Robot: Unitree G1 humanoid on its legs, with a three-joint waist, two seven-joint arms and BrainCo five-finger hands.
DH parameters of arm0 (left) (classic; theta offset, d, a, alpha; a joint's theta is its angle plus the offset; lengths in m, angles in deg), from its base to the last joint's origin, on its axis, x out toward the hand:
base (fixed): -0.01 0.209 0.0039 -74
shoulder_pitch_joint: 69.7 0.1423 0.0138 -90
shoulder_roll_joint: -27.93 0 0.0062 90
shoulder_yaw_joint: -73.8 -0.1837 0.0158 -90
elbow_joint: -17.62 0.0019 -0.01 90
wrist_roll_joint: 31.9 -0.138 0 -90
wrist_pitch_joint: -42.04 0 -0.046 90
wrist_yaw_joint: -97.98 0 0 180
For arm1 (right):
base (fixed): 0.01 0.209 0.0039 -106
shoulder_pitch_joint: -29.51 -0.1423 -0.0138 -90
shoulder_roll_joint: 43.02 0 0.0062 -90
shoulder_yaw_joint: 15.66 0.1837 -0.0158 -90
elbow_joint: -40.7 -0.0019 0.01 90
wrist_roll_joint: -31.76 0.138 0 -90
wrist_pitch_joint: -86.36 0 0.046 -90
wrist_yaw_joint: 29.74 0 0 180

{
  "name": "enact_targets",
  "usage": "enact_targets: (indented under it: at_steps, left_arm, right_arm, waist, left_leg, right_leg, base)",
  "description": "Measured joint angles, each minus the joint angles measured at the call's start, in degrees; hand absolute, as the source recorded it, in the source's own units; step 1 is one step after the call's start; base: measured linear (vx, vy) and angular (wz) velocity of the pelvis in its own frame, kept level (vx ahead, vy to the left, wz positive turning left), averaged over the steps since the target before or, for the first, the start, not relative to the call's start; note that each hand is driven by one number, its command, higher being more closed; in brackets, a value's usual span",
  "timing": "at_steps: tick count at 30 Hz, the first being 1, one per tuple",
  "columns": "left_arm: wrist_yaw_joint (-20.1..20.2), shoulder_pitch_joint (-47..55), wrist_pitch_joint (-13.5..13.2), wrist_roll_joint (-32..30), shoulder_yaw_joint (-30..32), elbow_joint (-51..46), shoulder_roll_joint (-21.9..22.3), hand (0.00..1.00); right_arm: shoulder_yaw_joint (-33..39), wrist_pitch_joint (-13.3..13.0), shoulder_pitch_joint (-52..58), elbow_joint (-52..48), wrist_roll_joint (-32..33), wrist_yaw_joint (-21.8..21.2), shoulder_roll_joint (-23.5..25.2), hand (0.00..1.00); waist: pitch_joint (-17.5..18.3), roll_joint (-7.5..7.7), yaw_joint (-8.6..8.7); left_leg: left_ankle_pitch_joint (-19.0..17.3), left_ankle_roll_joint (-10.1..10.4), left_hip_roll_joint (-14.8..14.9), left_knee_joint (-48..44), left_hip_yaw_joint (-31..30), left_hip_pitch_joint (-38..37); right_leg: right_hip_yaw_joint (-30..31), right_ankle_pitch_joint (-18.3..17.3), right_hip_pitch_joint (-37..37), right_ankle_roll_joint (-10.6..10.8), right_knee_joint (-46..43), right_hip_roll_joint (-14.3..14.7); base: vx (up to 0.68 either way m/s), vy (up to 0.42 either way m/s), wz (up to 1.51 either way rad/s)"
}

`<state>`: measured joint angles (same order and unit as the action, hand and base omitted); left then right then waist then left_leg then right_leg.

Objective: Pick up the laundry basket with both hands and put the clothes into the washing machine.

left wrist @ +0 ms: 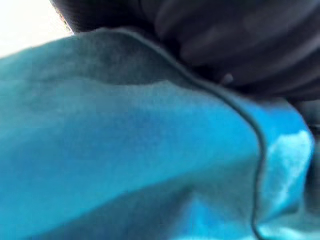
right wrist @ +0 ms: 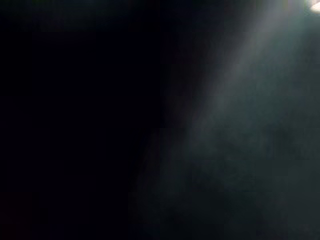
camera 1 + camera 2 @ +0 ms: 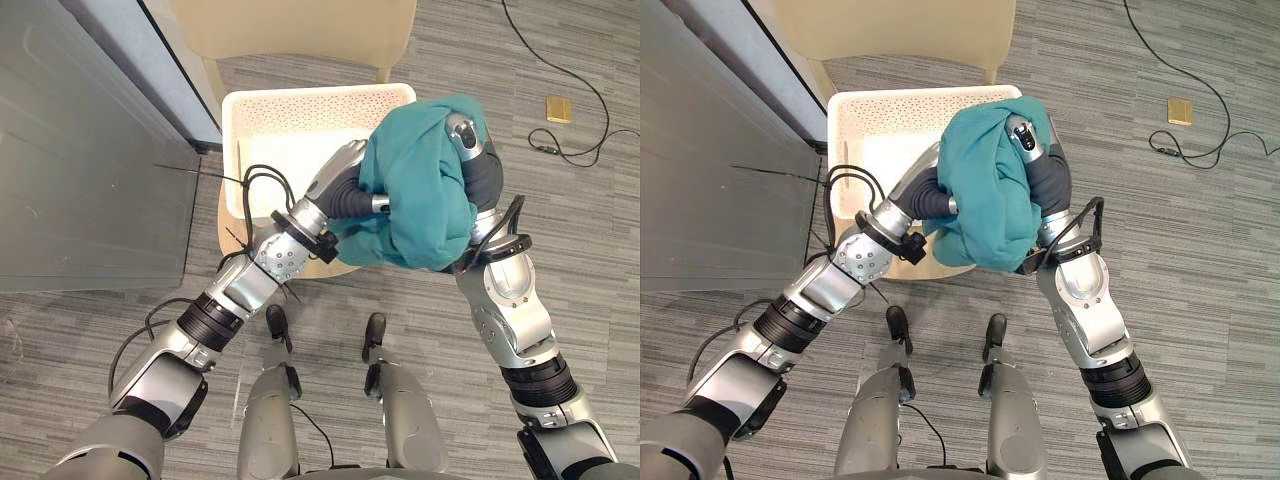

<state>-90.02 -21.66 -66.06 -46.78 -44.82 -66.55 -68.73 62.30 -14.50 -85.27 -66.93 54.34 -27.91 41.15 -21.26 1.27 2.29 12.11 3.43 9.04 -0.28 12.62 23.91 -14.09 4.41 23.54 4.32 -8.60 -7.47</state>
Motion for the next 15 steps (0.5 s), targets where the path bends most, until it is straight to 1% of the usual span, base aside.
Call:
enact_targets:
  at_steps: [4, 6, 7, 8, 10, 11, 14, 15]
  left_arm:
    - [-1.2, 0.1, 0.3, -1.8, 0.3, -0.8, 0.1, 1.00]
    - [-1.3, 0.6, 0.3, -1.9, 1.5, -0.8, 0.9, 1.00]
    - [-2.2, 1.0, 0.5, -2.0, 2.8, -0.8, 2.0, 1.00]
    - [-2.9, 1.0, 1.6, -2.0, 4.6, -0.8, 3.2, 1.00]
    - [-4.0, 1.0, 3.0, -1.9, 7.0, -0.7, 4.2, 1.00]
    - [-4.6, 1.0, 3.7, -1.9, 7.5, -0.7, 4.5, 1.00]
    - [-4.7, 1.8, 4.0, -1.8, 7.9, -0.7, 4.8, 1.00]
    - [-4.7, 2.7, 4.1, -1.7, 8.9, -0.7, 5.5, 1.00]
  right_arm:
    - [0.4, 0.0, 0.4, 0.0, -0.6, 2.2, 0.3, 0.00]
    - [0.5, 0.0, 0.5, 0.3, -0.9, 3.4, 1.0, 0.00]
    - [0.8, 0.0, 0.7, 0.5, -1.4, 3.7, 1.5, 0.00]
    - [0.6, -0.1, 1.2, 0.5, -2.7, 3.7, 1.8, 0.00]
    - [0.2, -0.1, 2.0, 0.5, -3.2, 3.6, 2.4, 0.00]
    - [0.0, -0.1, 2.6, 0.5, -4.4, 3.6, 3.3, 0.00]
    - [1.0, 0.0, 3.0, 0.5, -6.1, 3.7, 4.6, 0.00]
    - [1.9, 0.0, 3.3, 0.5, -7.1, 3.8, 4.8, 0.00]
  waist:
    - [0.0, 0.00, -0.07]
    - [0.0, 0.00, -0.05]
    - [0.0, 0.00, -0.07]
    - [0.0, 0.01, -0.02]
    - [0.0, 0.00, 0.00]
    - [0.0, 0.00, -0.01]
    - [0.0, 0.00, -0.04]
    - [0.0, 0.01, -0.12]
  left_leg:
    - [0.0, 0.0, 0.0, 0.0, 0.0, 0.0]
    - [0.0, 0.0, 0.0, 0.0, 0.0, -0.1]
    - [0.0, 0.0, 0.0, 0.0, 0.0, -0.1]
    - [0.0, 0.0, 0.0, 0.0, 0.0, -0.1]
    - [0.0, 0.0, 0.0, 0.0, 0.0, -0.1]
    - [0.0, 0.0, 0.0, 0.0, 0.1, -0.2]
    - [0.0, 0.0, 0.0, 0.2, 0.1, -0.3]
    - [0.0, 0.0, -0.1, 0.3, 0.2, -0.5]
  right_leg:
    - [0.0, 0.0, 0.0, 0.0, 0.0, 0.0]
    - [0.0, 0.0, 0.0, 0.0, 0.0, 0.0]
    - [0.0, 0.0, 0.0, 0.0, 0.0, 0.0]
    - [0.0, 0.0, 0.0, 0.0, 0.0, 0.0]
    - [0.0, 0.0, 0.0, 0.0, 0.0, 0.0]
    - [0.0, 0.0, 0.0, 0.0, 0.0, 0.0]
    - [0.0, 0.0, 0.0, 0.0, 0.0, 0.0]
    - [0.0, 0.0, -0.2, 0.0, 0.0, 0.0]
  base:
    - [0.00, 0.000, 0.00]
    - [0.00, 0.000, 0.00]
    - [0.00, 0.000, 0.00]
    - [0.00, 0.000, 0.00]
    - [0.00, 0.000, 0.00]
    - [0.00, 0.000, 0.00]
    - [0.00, 0.000, 0.00]
    - [0.00, 0.000, 0.00]
